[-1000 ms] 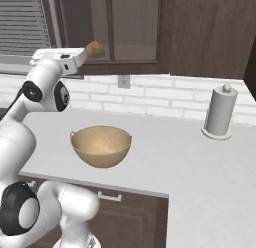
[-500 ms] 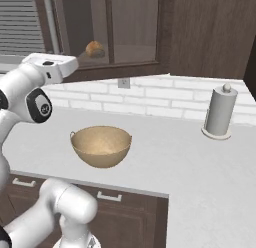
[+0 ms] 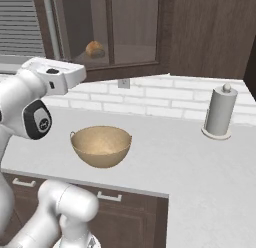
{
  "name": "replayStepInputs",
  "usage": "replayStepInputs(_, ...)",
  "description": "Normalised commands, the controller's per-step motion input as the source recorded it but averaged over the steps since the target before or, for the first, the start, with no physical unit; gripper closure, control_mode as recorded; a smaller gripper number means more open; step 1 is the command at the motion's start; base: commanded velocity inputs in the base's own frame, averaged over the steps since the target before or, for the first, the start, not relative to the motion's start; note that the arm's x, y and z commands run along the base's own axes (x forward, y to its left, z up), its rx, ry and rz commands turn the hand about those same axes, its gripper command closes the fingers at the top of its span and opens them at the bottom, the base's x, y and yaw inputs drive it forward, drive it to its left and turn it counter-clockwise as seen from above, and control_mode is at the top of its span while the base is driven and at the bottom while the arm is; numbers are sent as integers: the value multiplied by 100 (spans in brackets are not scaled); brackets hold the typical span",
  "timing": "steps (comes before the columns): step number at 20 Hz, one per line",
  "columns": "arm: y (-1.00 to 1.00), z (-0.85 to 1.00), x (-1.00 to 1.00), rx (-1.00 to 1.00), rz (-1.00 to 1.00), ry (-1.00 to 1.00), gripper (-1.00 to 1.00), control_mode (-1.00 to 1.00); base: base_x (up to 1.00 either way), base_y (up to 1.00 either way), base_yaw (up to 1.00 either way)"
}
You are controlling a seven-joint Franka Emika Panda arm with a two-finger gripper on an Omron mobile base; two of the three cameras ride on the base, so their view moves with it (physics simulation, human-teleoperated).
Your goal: Open the cabinet, pick up the bread from the cabinet and place it in the basket. Then move the basket to the dining counter.
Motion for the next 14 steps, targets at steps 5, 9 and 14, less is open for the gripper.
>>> replayStepInputs(5,-19,0,-59,3,2,5,100,-100,0,0,0)
replayStepInputs(9,79,0,-71,0,-1,11,100,-100,0,0,0)
replayStepInputs(14,100,0,-18,0,-1,10,100,-100,0,0,0)
